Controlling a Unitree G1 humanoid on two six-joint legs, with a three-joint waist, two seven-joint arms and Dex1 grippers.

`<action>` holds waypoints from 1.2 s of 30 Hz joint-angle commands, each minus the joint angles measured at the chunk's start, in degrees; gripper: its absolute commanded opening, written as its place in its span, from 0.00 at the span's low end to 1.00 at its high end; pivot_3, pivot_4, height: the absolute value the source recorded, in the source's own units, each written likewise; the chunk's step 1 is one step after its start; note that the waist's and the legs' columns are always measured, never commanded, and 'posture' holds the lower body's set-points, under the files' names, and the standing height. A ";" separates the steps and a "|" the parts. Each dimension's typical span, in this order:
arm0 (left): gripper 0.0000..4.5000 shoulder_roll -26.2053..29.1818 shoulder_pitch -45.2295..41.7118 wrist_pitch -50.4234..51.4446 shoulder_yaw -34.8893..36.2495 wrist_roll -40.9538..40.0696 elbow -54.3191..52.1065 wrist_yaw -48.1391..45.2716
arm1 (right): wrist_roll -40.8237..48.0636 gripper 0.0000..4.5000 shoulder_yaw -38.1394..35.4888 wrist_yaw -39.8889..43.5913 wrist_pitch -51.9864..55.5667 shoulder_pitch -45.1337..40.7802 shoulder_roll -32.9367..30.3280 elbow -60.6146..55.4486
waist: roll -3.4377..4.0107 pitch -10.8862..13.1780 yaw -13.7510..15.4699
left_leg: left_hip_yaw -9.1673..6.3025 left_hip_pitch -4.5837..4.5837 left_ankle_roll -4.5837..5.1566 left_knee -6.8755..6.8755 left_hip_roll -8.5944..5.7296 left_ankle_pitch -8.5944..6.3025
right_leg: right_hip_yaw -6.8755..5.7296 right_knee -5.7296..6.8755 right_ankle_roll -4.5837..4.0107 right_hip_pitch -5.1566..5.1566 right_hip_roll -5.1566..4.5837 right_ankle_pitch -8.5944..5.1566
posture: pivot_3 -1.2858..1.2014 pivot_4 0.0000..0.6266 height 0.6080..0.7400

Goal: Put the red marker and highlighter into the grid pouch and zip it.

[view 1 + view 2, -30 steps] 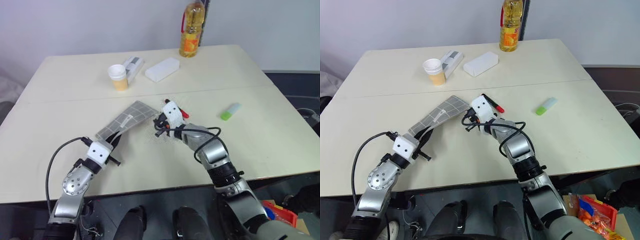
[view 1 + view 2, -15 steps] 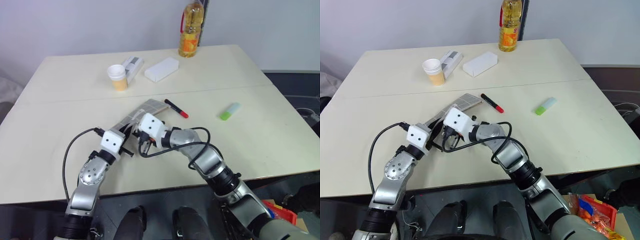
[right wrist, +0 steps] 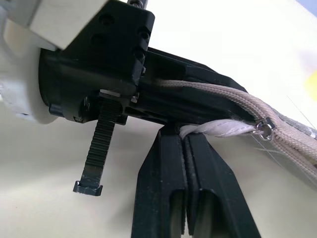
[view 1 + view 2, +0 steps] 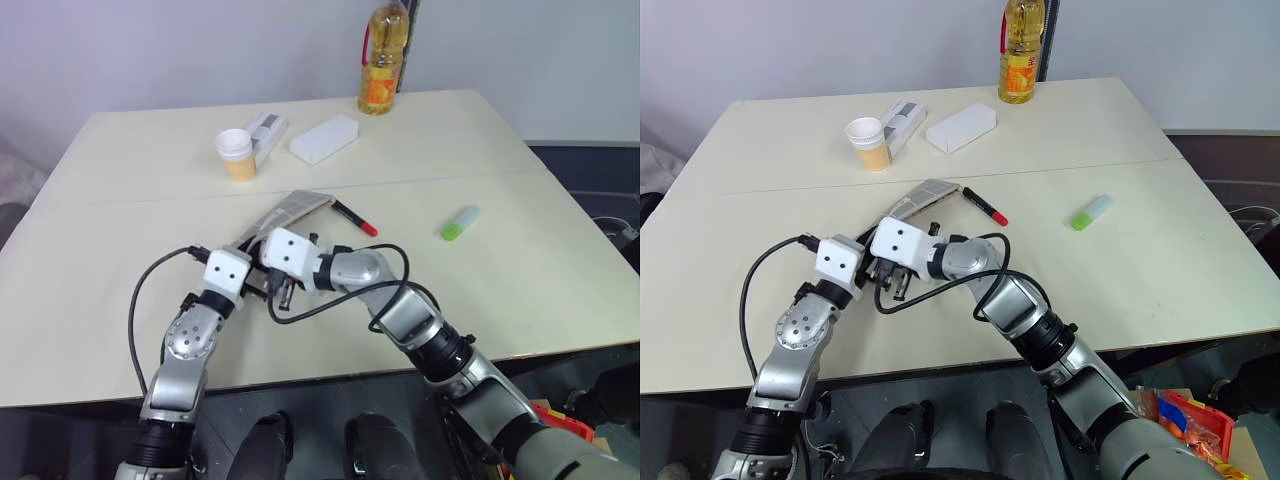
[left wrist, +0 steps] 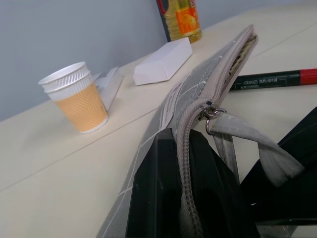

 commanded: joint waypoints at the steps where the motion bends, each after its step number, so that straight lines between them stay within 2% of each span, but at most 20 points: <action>1: 0.00 1.04 -0.35 -0.42 0.35 -0.88 -3.16 -0.94 | 1.25 0.43 -2.85 0.31 0.51 -1.51 0.14 -3.06 | 0.00 0.00 -0.07 | 0.00 0.00 0.00 0.00 0.00 0.00 | 0.00 0.00 0.00 0.00 0.00 0.00 | 0.52 0.24 1.00; 5: 0.00 4.13 0.57 0.32 3.15 -2.06 -3.91 -2.47 | 4.29 0.86 -7.97 1.47 3.86 0.54 -3.19 -7.29 | -0.01 0.01 0.18 | 0.00 -0.01 0.00 0.00 0.00 0.00 | 0.01 -0.01 0.00 0.00 -0.01 0.00 | 0.52 0.24 1.00; 10: 0.00 8.24 2.08 2.16 6.10 -4.51 -3.56 -4.88 | 5.70 0.86 -14.21 -0.67 8.25 2.59 -6.77 -7.28 | -0.01 0.01 0.27 | 0.00 -0.01 0.00 0.00 0.00 0.00 | 0.02 -0.04 0.00 0.01 -0.02 0.00 | 0.52 0.24 1.00; 16: 0.00 12.46 2.76 4.06 7.14 -4.55 -1.82 -7.27 | 6.63 0.86 -22.02 -6.66 12.14 1.02 -6.83 1.78 | -0.01 0.01 0.24 | 0.01 -0.01 0.00 -0.01 0.01 0.00 | 0.02 -0.04 -0.01 0.01 -0.02 0.00 | 0.52 0.24 1.00; 27: 0.00 11.30 2.55 4.20 5.56 -4.41 -1.27 -6.64 | 5.64 0.86 -26.76 -15.99 3.60 -5.78 -4.47 25.72 | 0.00 0.02 -0.13 | 0.07 -0.01 0.00 -0.02 0.01 0.00 | 0.04 -0.04 -0.01 0.00 -0.02 0.00 | 0.52 0.24 1.00; 30: 0.00 10.20 2.60 4.49 5.24 -4.60 -1.21 -6.23 | 6.68 0.68 -27.73 -15.79 2.78 -5.97 -3.63 28.24 | 0.00 0.02 -0.12 | 0.08 -0.02 0.00 -0.03 0.01 0.00 | 0.04 -0.04 -0.01 0.00 -0.02 0.00 | 0.52 0.24 1.00; 35: 0.00 8.97 2.35 4.59 4.99 -4.97 -1.24 -6.28 | 6.09 0.11 -27.44 -15.36 0.89 -5.00 -3.98 26.97 | 0.00 0.02 -0.11 | 0.10 -0.02 0.01 -0.02 0.01 0.00 | 0.05 -0.03 0.00 0.01 -0.02 0.01 | 0.52 0.24 1.00; 36: 0.00 8.89 2.33 4.55 4.92 -5.06 -1.25 -6.45 | 5.77 0.08 -27.14 -15.14 0.38 -4.58 -4.40 25.90 | 0.00 0.02 -0.11 | 0.10 -0.02 0.01 -0.02 0.01 0.00 | 0.05 -0.03 0.00 0.01 -0.02 0.01 | 0.52 0.24 1.00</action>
